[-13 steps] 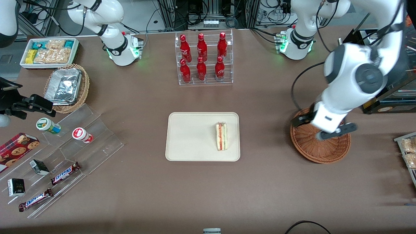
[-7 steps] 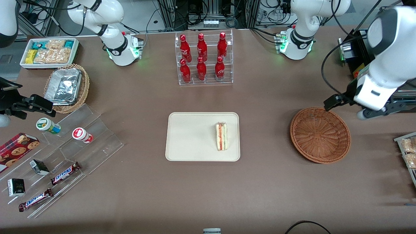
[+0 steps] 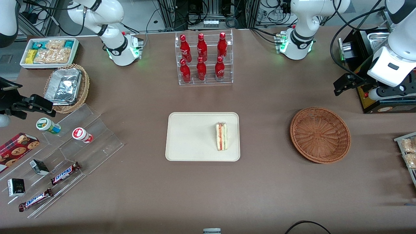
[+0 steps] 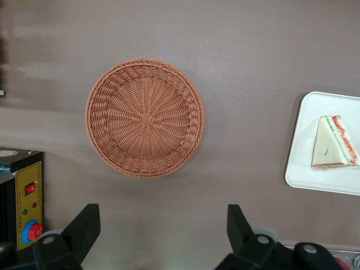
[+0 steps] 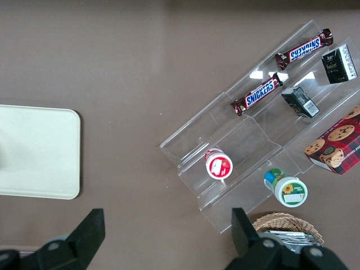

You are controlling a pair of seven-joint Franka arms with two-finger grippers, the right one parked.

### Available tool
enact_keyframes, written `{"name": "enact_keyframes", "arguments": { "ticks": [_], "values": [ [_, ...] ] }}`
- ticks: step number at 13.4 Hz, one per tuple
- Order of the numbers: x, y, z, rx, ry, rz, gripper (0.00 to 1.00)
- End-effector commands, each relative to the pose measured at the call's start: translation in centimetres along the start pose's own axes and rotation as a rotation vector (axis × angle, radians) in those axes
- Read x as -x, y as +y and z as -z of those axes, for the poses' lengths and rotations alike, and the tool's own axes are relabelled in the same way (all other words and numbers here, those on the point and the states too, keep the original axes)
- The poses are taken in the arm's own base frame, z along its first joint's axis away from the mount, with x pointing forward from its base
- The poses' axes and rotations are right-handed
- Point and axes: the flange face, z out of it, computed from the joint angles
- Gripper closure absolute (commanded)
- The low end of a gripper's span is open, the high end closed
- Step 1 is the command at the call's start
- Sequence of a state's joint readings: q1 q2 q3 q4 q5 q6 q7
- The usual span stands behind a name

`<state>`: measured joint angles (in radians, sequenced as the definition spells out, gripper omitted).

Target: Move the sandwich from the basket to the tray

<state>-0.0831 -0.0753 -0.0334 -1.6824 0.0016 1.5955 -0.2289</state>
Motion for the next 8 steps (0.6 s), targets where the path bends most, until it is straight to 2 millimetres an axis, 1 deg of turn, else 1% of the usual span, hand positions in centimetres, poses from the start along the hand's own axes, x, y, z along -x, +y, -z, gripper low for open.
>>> {"name": "enact_keyframes", "arguments": {
  "ticks": [1, 3, 8],
  "values": [
    [-0.14, -0.44, 0.62, -0.004, -0.014, -0.016, 0.00],
    [-0.02, -0.06, 0.66, -0.006, -0.015, -0.016, 0.00],
    [0.18, -0.10, 1.01, -0.007, -0.018, -0.011, 0.00]
  ]
}}
